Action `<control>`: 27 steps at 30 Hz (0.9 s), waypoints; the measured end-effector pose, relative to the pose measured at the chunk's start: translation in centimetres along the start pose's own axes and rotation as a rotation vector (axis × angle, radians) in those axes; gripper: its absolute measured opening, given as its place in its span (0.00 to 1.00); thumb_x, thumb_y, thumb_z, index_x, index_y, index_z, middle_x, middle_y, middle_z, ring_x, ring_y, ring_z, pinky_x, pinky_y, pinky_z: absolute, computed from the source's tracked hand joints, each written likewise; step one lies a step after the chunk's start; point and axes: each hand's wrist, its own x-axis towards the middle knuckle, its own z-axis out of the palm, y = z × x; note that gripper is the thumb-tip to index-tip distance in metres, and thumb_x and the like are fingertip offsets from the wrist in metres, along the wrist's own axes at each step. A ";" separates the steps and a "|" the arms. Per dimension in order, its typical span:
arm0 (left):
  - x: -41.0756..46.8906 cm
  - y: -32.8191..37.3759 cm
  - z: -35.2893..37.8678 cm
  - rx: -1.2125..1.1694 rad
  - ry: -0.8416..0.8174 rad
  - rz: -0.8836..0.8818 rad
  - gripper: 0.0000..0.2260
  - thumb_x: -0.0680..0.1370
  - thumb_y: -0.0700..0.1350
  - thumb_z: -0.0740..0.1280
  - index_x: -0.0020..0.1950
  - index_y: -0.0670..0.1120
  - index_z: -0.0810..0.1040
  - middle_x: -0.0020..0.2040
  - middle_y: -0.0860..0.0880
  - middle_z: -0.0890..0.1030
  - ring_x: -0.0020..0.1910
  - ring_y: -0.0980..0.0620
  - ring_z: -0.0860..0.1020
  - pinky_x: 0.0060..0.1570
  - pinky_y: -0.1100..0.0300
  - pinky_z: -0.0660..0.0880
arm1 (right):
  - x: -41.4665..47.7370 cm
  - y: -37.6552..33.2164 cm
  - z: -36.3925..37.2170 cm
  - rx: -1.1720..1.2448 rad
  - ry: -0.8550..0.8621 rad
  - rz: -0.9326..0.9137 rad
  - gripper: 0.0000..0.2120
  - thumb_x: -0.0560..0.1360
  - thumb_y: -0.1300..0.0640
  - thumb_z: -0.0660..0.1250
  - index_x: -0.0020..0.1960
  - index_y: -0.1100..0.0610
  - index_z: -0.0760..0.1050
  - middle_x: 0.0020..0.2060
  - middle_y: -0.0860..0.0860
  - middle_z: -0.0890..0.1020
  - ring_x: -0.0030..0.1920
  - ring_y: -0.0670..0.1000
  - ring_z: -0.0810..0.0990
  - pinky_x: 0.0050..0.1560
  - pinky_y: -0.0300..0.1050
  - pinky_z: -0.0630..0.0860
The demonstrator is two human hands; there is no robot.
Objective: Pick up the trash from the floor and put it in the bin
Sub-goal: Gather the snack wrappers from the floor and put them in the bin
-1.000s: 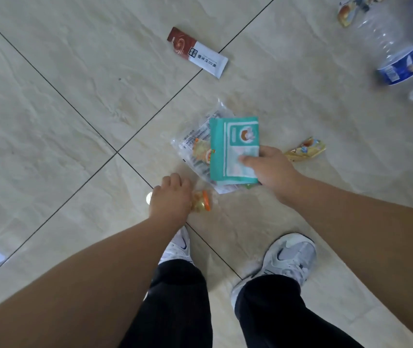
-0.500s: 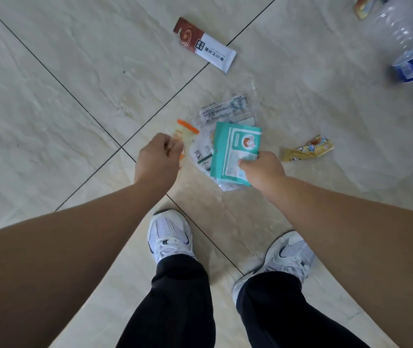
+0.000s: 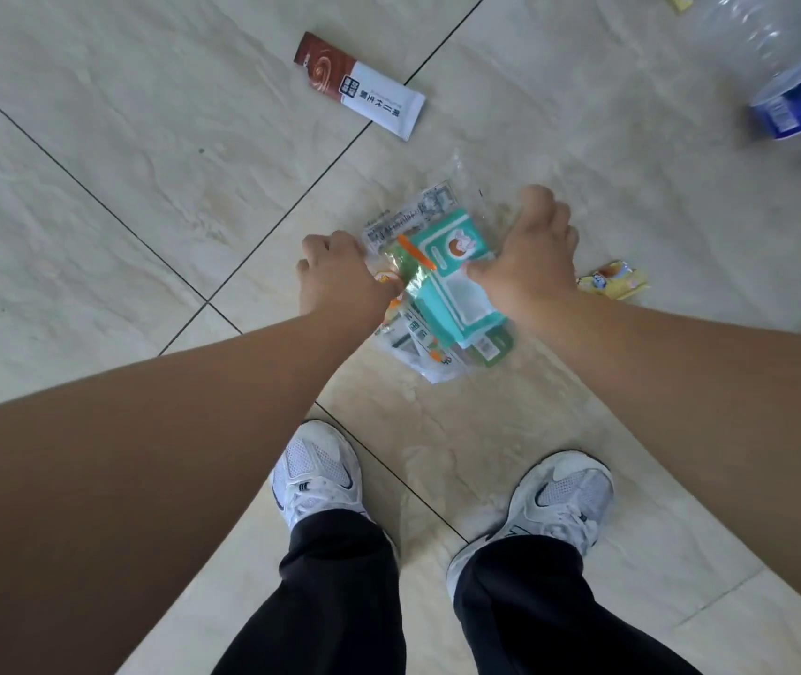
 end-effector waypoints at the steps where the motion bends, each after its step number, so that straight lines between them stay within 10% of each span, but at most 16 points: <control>1: -0.1 0.2 0.2 0.024 0.017 -0.035 0.30 0.68 0.56 0.77 0.64 0.47 0.69 0.65 0.45 0.70 0.62 0.41 0.72 0.56 0.51 0.71 | 0.5 -0.3 -0.1 0.020 -0.031 -0.034 0.43 0.67 0.53 0.79 0.74 0.54 0.57 0.70 0.57 0.65 0.68 0.61 0.66 0.63 0.53 0.69; 5: -0.2 0.7 1.2 -0.139 -0.067 -0.208 0.34 0.67 0.51 0.79 0.64 0.42 0.65 0.58 0.41 0.79 0.55 0.38 0.81 0.54 0.43 0.79 | 1.2 -1.0 1.1 0.080 -0.174 0.046 0.42 0.66 0.54 0.80 0.71 0.57 0.59 0.62 0.57 0.76 0.62 0.62 0.76 0.61 0.54 0.74; 10: -0.8 0.6 1.3 -0.215 -0.274 -0.134 0.05 0.70 0.48 0.75 0.39 0.48 0.82 0.36 0.45 0.83 0.26 0.50 0.76 0.21 0.65 0.70 | -1.3 0.2 2.5 0.062 -0.381 0.125 0.19 0.67 0.57 0.78 0.55 0.61 0.78 0.43 0.54 0.83 0.40 0.53 0.82 0.37 0.46 0.78; 14: -2.3 -0.1 0.8 -0.289 -0.382 -0.139 0.04 0.73 0.46 0.75 0.40 0.52 0.81 0.38 0.47 0.85 0.32 0.50 0.80 0.31 0.58 0.78 | -4.1 1.7 2.3 0.055 -0.418 0.133 0.21 0.66 0.54 0.78 0.57 0.56 0.79 0.53 0.57 0.83 0.52 0.58 0.83 0.55 0.54 0.81; 21: -4.2 0.9 -0.7 -0.371 -0.552 -0.057 0.06 0.71 0.42 0.77 0.44 0.51 0.84 0.38 0.52 0.86 0.35 0.56 0.82 0.33 0.63 0.74 | -6.8 4.8 -0.5 0.395 -0.431 0.198 0.35 0.65 0.56 0.81 0.64 0.54 0.65 0.52 0.52 0.80 0.50 0.54 0.83 0.52 0.53 0.82; 27: -5.1 5.5 -0.6 -0.315 -0.605 0.056 0.07 0.70 0.42 0.78 0.43 0.52 0.84 0.35 0.55 0.85 0.31 0.60 0.80 0.35 0.63 0.73 | -6.1 7.9 -4.3 0.493 -0.555 0.236 0.09 0.67 0.59 0.80 0.43 0.53 0.81 0.42 0.52 0.86 0.44 0.53 0.85 0.50 0.49 0.80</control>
